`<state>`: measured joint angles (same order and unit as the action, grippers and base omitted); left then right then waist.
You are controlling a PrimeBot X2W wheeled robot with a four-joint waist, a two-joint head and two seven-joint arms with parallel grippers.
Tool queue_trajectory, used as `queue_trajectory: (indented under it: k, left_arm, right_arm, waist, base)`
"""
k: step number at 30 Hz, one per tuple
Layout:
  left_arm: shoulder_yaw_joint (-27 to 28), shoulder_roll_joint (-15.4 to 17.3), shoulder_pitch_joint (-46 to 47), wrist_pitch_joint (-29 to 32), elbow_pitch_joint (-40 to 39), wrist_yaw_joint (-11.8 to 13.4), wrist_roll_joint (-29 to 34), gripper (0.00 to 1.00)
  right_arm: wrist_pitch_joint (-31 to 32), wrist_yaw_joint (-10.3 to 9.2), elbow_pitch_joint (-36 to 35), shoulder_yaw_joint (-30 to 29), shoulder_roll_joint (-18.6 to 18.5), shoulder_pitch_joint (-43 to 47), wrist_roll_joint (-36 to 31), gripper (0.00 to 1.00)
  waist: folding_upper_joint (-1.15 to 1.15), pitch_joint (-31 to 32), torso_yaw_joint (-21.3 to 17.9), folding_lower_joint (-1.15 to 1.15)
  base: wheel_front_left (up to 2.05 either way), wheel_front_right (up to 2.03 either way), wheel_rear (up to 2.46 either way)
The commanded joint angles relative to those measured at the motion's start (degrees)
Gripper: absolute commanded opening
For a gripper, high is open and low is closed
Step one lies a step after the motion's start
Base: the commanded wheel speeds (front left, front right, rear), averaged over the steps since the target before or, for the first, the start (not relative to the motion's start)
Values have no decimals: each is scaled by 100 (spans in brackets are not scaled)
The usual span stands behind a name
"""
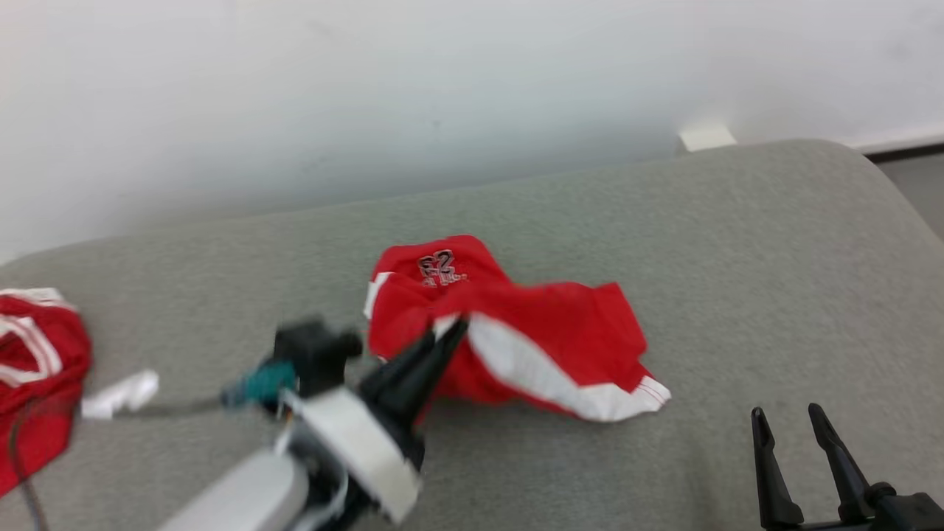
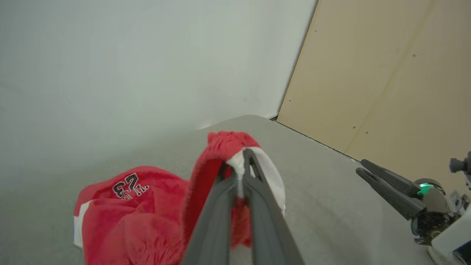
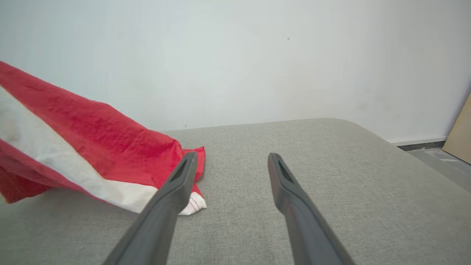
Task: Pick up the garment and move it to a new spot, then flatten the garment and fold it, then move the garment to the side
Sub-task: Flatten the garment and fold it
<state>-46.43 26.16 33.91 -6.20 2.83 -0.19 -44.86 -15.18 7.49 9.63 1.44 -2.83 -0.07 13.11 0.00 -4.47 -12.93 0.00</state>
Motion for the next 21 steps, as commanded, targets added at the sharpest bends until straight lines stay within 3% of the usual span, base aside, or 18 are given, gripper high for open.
queue_trajectory:
  k: [1,5,8,12,21]
  left_arm:
    - [-27,117,-406,-45,-196,149,-79,0]
    - [-126,423,-1391,-162,-561,532,-139,0]
    - [-174,495,-1955,-410,-522,601,-255,0]
    - [-305,426,-2382,-747,-152,493,-34,0]
    - [-84,-65,-2802,-898,1307,-175,560,0]
  right_arm:
    - [1,1,-8,-7,-15,78,-59,100]
    - [2,1,-31,-44,-14,169,-94,100]
    - [2,1,-20,-60,-15,209,-149,100]
    - [2,1,20,-91,-14,284,-207,100]
    - [2,1,24,-106,-14,293,-260,100]
  waist:
    - [0,171,304,0]
    - [0,226,593,0]
    - [0,270,793,0]
    - [0,368,1012,0]
    - [0,491,1281,0]
  base:
    - [0,0,0]
    - [0,0,0]
    - [0,0,0]
    - [0,0,0]
    - [0,0,0]
